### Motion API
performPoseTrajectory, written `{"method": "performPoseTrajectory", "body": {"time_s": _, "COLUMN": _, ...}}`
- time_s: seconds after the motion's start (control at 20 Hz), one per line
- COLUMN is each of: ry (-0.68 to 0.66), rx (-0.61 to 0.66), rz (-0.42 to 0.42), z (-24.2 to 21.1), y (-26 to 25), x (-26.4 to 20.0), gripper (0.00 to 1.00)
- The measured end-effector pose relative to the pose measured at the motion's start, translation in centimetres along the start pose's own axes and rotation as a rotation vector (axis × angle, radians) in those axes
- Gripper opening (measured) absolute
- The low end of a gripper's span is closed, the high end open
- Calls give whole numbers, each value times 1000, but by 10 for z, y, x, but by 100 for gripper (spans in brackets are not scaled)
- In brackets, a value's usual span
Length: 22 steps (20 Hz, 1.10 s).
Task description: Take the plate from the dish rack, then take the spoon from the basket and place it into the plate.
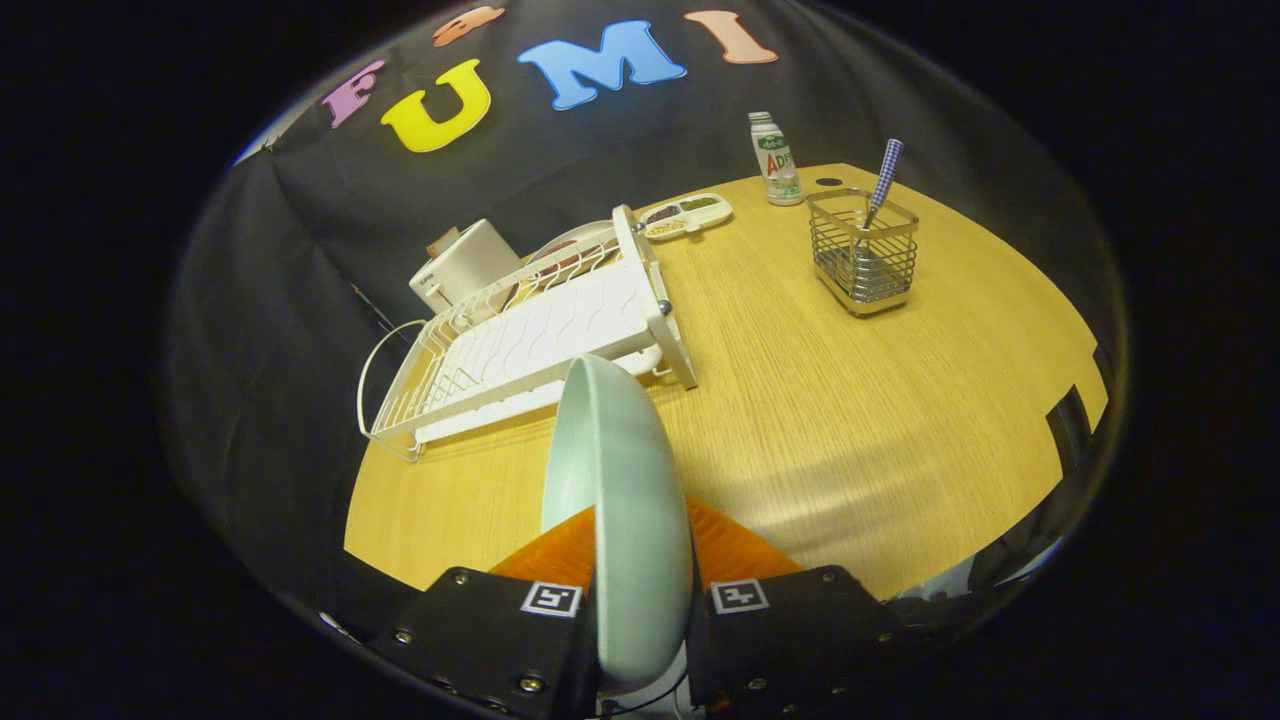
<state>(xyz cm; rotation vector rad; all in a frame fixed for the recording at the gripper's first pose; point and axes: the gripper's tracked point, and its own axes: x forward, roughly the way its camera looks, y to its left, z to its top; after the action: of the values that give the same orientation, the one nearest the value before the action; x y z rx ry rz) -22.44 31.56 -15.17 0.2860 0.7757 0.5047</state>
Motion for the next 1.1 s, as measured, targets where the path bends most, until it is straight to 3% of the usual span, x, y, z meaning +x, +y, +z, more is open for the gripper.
{"method": "performPoseTrajectory", "body": {"time_s": 0.25, "ry": -20, "rx": 25, "rz": -50, "z": 8, "y": -14, "x": 5, "gripper": 39}}
{"method": "performPoseTrajectory", "body": {"time_s": 0.5, "ry": -69, "rx": 12, "rz": -92, "z": 27, "y": -29, "x": 5, "gripper": 63}}
{"method": "performPoseTrajectory", "body": {"time_s": 0.9, "ry": -127, "rx": -10, "rz": -104, "z": 62, "y": -26, "x": 4, "gripper": 63}}
{"method": "performPoseTrajectory", "body": {"time_s": 1.1, "ry": -245, "rx": 2, "rz": -175, "z": 113, "y": -45, "x": -20, "gripper": 63}}
